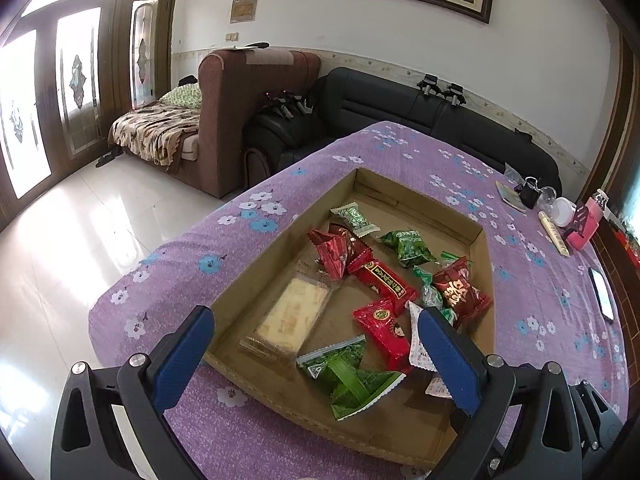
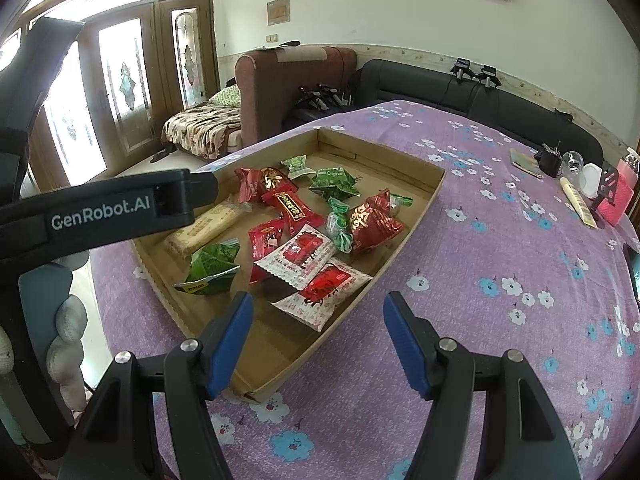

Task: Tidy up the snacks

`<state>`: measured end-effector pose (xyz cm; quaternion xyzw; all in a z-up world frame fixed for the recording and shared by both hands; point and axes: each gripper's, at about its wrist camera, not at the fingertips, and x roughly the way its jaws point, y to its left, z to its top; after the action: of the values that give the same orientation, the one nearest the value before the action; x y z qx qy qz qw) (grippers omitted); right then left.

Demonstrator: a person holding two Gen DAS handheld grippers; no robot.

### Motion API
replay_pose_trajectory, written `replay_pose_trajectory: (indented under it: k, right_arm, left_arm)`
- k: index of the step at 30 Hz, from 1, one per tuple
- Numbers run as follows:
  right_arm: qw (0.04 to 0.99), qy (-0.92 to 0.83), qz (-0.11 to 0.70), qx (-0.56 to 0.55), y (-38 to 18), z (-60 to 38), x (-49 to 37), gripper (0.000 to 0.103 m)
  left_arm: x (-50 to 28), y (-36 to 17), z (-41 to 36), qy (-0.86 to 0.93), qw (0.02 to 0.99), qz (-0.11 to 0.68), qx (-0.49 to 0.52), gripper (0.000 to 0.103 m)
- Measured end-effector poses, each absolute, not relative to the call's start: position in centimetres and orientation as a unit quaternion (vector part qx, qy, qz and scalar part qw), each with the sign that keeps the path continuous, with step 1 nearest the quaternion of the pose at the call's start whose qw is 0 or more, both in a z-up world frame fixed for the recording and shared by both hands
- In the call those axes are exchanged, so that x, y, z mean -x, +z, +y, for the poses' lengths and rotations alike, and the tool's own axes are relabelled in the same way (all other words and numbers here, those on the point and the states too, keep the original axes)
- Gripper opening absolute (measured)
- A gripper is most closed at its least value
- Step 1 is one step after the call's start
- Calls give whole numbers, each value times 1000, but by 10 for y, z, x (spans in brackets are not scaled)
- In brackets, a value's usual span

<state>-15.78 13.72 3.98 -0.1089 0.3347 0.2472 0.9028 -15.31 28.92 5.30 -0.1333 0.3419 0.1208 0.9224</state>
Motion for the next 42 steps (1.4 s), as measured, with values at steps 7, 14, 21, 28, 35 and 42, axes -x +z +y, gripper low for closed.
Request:
replay_pose_trajectory:
  k: [7,14,21,28,35,42]
  right_arm:
    - [901,249,338,110,39,140,161,67]
    - [901,249,339,110,39,140,161,68]
    - [900,249,339,111,39,141,161,68]
    - [898,252,341,115,36,144,163,68]
    - [897,253,342,119,36,146,163,68]
    - [896,255,342,122,36,149,165,68]
  left_arm:
    - [154,52,292,119,921,344,140,103]
    - [153,51,292,113,920,347,142,103]
    - [153,50,293,112,919,348,146,103]
    - [153,48,295,109,918,351,150,103]
    - [153,47,297,106,917,351,157,103]
    - [156,48,299,101,920,343,161,103]
